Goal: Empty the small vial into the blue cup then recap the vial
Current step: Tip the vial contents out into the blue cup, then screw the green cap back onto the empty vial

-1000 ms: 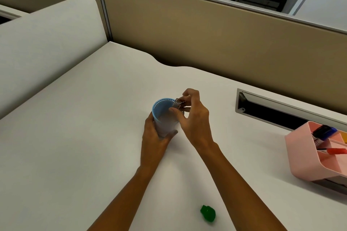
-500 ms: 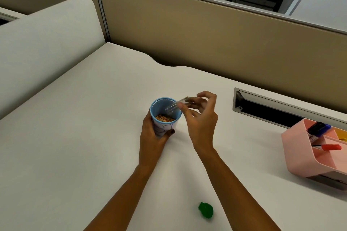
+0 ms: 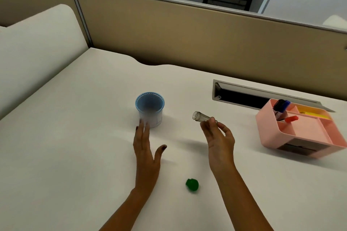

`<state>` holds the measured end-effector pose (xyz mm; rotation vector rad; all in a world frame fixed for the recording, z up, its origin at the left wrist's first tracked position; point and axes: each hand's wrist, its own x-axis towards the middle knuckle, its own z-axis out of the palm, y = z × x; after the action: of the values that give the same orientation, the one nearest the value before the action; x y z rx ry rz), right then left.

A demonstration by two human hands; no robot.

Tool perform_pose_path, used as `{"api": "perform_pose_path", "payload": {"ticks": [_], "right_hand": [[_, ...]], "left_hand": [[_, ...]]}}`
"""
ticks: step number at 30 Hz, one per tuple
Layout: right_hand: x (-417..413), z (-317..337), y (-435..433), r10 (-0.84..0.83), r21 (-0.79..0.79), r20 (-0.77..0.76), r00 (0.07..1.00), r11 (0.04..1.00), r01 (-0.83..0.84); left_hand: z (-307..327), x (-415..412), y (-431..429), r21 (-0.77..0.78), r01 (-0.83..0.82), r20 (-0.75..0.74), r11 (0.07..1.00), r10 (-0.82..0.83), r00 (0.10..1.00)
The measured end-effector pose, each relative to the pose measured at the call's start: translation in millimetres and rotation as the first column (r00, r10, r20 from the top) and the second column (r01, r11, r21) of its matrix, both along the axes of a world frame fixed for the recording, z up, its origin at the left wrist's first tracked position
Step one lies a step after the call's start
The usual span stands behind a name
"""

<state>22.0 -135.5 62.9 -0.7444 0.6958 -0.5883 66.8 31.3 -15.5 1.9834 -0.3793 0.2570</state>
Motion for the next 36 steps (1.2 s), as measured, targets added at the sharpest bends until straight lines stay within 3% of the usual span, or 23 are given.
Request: {"api": "perform_pose_path", "payload": {"ticks": [5, 10, 15, 24, 27, 28, 29, 31, 33, 36], "right_hand": [[-44, -14, 0, -0.030, 0.001, -0.059, 0.998, 1.000, 0.030], [-75, -24, 1, -0.069, 0.004, -0.111, 0.991, 0.998, 0.070], [-96, -26, 5, -0.086, 0.013, -0.122, 0.989, 0.996, 0.088], [-113, -28, 11, -0.092, 0.023, -0.120, 0.988, 0.995, 0.095], [-120, -29, 12, -0.087, 0.005, -0.115, 0.990, 0.996, 0.088], [-123, -29, 13, -0.082, -0.024, -0.118, 0.990, 0.997, 0.079], [-125, -30, 14, -0.078, -0.063, -0.126, 0.989, 0.996, 0.071], [-128, -31, 19, -0.084, -0.151, -0.167, 0.982, 0.987, 0.059], [-129, -31, 24, -0.104, -0.248, -0.219, 0.970, 0.968, 0.047], [-129, -29, 30, -0.132, -0.366, -0.243, 0.961, 0.930, 0.036]], "left_hand": [[2, -43, -4, 0.111, 0.338, -0.034, 0.934, -0.337, 0.941], [-1, -69, -9, 0.181, 0.468, -0.063, 0.865, -0.465, 0.883], [0, -80, -9, 0.287, 0.536, -0.094, 0.794, -0.533, 0.841], [3, -93, -16, 0.385, 0.479, 0.009, 0.789, -0.522, 0.853], [12, -94, -21, 0.149, 0.352, -0.073, 0.924, -0.345, 0.936], [16, -95, -23, 0.005, 0.236, -0.179, 0.972, -0.231, 0.956], [22, -95, -26, -0.134, 0.110, -0.355, 0.985, -0.152, 0.922], [31, -91, -32, -0.414, -0.086, -0.677, 0.906, -0.243, 0.694], [36, -89, -36, -0.615, -0.259, -0.743, 0.745, -0.437, 0.506], [45, -91, -39, -0.680, -0.385, -0.731, 0.624, -0.534, 0.425]]}}
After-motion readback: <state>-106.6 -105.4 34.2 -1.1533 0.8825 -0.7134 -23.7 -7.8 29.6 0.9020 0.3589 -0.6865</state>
